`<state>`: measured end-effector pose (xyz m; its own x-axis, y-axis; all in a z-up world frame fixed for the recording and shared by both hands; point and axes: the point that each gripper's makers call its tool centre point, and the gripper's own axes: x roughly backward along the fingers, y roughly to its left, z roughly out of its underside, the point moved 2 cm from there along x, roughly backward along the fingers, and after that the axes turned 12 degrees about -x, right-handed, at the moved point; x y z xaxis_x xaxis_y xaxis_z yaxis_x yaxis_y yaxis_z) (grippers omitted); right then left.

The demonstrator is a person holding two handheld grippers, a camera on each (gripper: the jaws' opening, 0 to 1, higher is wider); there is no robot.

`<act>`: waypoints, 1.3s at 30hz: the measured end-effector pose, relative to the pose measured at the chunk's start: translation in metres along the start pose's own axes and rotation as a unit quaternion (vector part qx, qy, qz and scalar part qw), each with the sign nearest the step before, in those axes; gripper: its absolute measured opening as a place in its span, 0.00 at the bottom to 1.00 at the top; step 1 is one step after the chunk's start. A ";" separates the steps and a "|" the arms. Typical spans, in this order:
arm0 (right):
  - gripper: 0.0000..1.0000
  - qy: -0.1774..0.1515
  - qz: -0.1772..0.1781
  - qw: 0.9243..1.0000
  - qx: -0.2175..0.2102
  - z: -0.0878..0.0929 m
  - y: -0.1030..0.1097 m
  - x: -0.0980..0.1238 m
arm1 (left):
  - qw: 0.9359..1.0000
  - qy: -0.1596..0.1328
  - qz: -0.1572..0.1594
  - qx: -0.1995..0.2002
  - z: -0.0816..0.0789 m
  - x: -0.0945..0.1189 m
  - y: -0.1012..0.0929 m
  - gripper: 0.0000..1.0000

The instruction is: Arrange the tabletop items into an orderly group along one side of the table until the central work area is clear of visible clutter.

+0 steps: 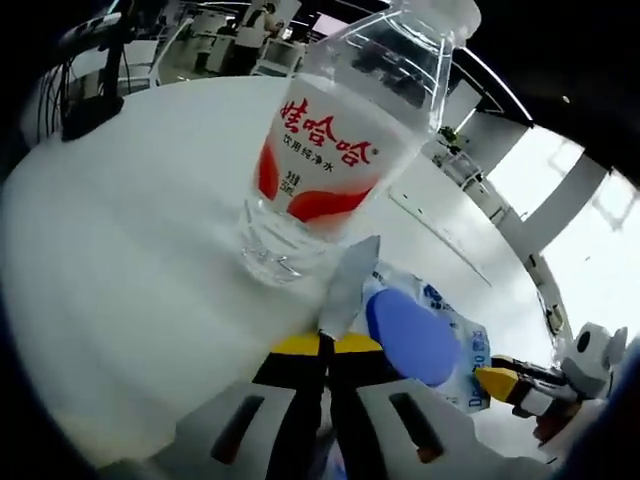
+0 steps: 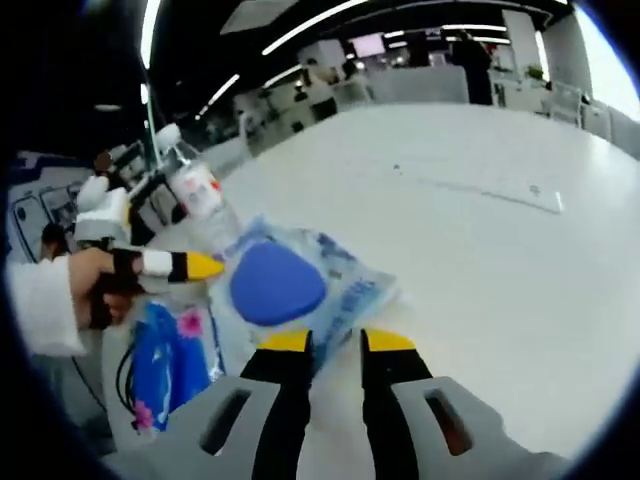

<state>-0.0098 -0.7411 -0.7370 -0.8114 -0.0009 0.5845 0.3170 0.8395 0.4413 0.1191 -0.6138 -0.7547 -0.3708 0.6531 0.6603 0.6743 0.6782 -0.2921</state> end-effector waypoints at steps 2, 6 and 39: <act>0.23 -0.021 -0.001 1.000 -0.008 -0.009 0.002 0.006 | 1.000 -0.001 0.000 -0.001 0.000 0.000 -0.001 0.00; 0.33 -0.058 -0.005 0.998 0.002 -0.022 0.004 0.026 | 1.000 0.000 0.001 -0.003 0.000 0.001 -0.001 0.00; 0.64 -0.252 0.034 0.956 -0.146 -0.008 -0.052 0.257 | 0.995 -0.075 0.039 -0.056 -0.034 0.066 -0.038 0.55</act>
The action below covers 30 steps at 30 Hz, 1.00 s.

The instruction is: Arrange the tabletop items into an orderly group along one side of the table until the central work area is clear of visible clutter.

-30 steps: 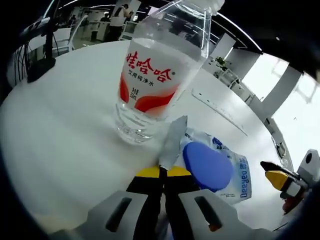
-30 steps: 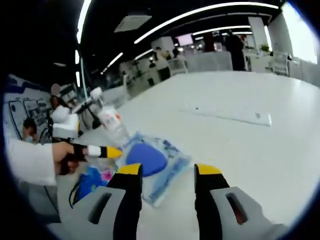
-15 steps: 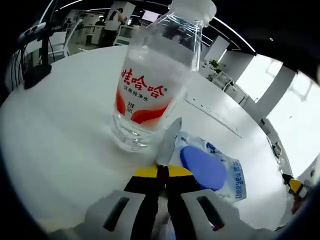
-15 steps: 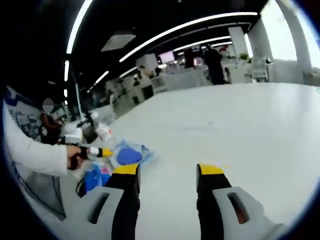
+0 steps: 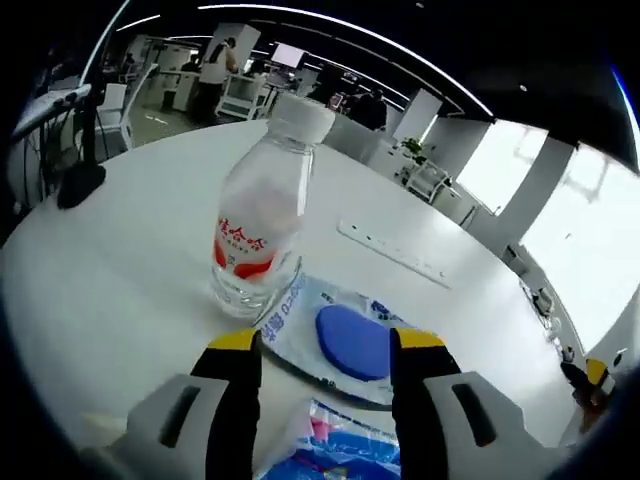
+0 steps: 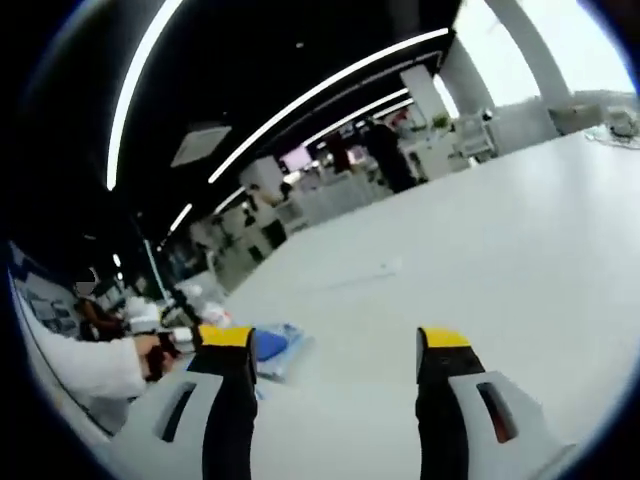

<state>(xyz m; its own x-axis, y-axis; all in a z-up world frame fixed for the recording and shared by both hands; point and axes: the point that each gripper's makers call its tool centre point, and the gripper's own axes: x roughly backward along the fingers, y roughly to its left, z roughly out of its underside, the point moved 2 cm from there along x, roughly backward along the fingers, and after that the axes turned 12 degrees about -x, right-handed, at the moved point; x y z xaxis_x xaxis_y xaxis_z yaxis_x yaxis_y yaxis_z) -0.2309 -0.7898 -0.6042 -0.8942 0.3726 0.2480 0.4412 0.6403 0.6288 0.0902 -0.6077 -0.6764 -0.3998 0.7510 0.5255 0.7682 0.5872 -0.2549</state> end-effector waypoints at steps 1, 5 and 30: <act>0.64 0.000 -0.002 1.000 -0.001 0.001 0.001 0.003 | 1.000 0.001 0.003 -0.001 0.000 0.004 -0.002 0.58; 0.64 0.001 -0.010 1.000 -0.014 0.007 0.002 0.012 | 1.000 -0.005 0.024 -0.012 0.000 0.024 -0.015 0.69; 0.66 0.060 -0.011 0.998 -0.014 0.040 0.010 0.055 | 0.991 0.004 0.018 -0.135 0.048 0.123 -0.014 0.91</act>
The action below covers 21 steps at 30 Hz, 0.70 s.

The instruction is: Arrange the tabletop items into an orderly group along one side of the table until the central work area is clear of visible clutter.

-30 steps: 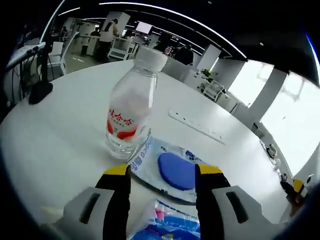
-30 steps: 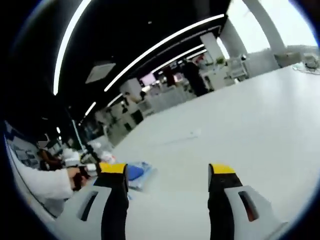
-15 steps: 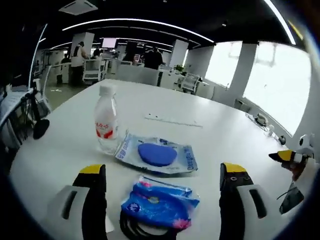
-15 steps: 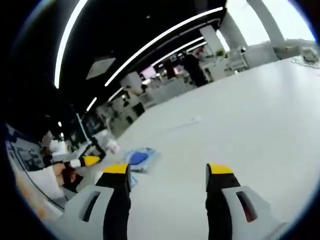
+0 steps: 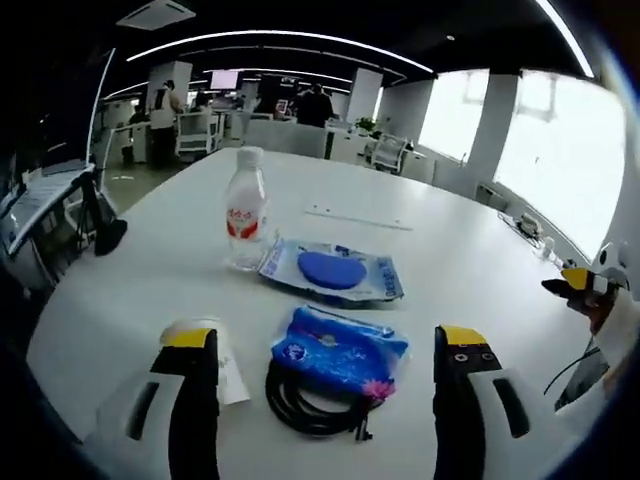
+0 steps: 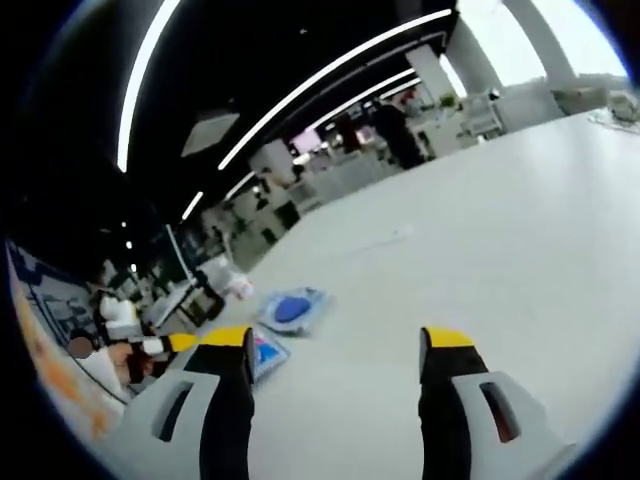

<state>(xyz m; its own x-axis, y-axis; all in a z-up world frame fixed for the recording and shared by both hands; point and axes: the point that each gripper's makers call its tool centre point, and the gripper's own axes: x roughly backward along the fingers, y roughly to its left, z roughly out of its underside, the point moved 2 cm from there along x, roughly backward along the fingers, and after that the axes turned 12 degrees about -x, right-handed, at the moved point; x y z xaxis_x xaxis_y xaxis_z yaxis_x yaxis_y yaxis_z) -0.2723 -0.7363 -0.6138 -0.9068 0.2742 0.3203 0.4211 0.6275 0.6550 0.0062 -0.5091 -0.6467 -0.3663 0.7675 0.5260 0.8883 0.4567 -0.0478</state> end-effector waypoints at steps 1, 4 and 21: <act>0.66 0.002 0.001 1.000 0.000 0.001 -0.001 0.000 | 1.000 0.000 -0.003 0.003 0.001 0.001 0.002 0.91; 0.66 0.015 0.006 1.000 -0.012 0.007 -0.004 0.002 | 1.000 0.010 -0.007 0.009 0.007 0.004 0.004 0.92; 0.62 0.078 0.013 0.997 -0.023 0.025 -0.011 -0.011 | 0.997 0.035 -0.043 0.048 0.035 0.015 0.026 0.88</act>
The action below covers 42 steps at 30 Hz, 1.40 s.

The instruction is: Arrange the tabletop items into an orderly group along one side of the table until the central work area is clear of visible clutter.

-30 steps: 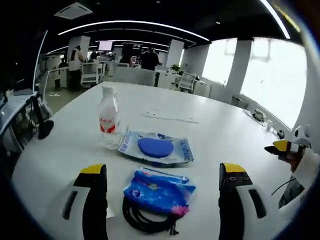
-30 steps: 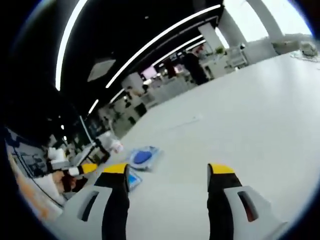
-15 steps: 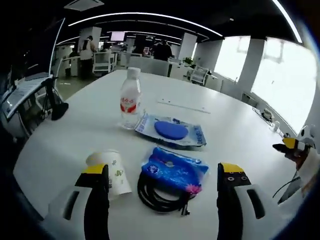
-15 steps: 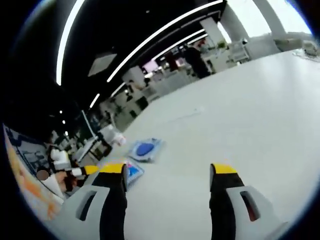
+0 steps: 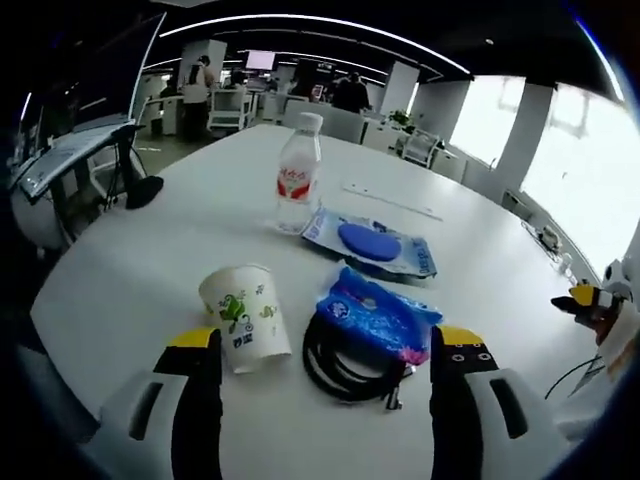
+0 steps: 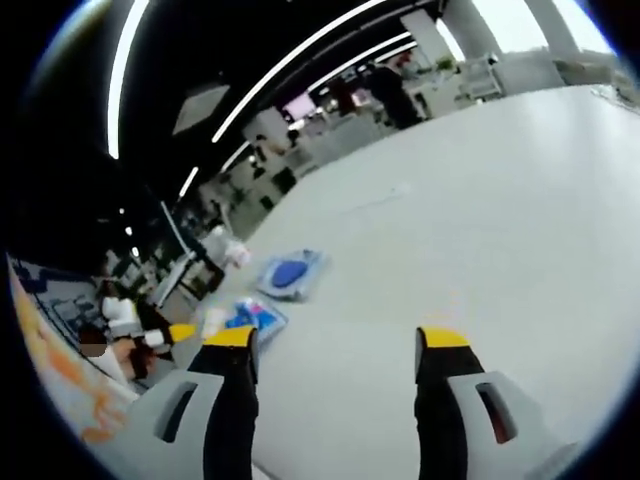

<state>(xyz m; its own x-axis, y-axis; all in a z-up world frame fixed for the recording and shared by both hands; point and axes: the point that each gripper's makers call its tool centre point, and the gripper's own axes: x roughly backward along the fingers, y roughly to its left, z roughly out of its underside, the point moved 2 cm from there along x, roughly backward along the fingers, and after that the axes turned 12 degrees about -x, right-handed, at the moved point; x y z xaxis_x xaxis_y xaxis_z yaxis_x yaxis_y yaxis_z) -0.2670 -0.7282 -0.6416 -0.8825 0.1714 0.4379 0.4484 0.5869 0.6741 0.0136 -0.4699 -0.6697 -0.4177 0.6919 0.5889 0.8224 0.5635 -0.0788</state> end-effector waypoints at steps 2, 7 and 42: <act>0.61 0.002 -0.003 1.000 -0.002 0.000 0.001 -0.002 | 1.000 -0.001 -0.003 0.003 -0.002 -0.002 0.002 0.87; 0.59 0.004 -0.007 1.000 -0.008 0.004 0.002 -0.002 | 1.000 0.003 -0.010 0.016 0.000 -0.004 0.006 0.86; 0.51 0.147 -0.083 0.982 -0.080 0.064 0.049 -0.041 | 0.988 0.077 0.083 -0.108 -0.014 -0.074 -0.015 0.64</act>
<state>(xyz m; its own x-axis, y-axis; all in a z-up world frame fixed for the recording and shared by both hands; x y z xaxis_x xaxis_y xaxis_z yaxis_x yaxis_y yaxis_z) -0.2172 -0.6560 -0.6642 -0.8766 -0.1663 0.4516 0.3394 0.4519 0.8250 0.0372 -0.5360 -0.7014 -0.2202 0.6799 0.6995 0.9445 0.3277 -0.0212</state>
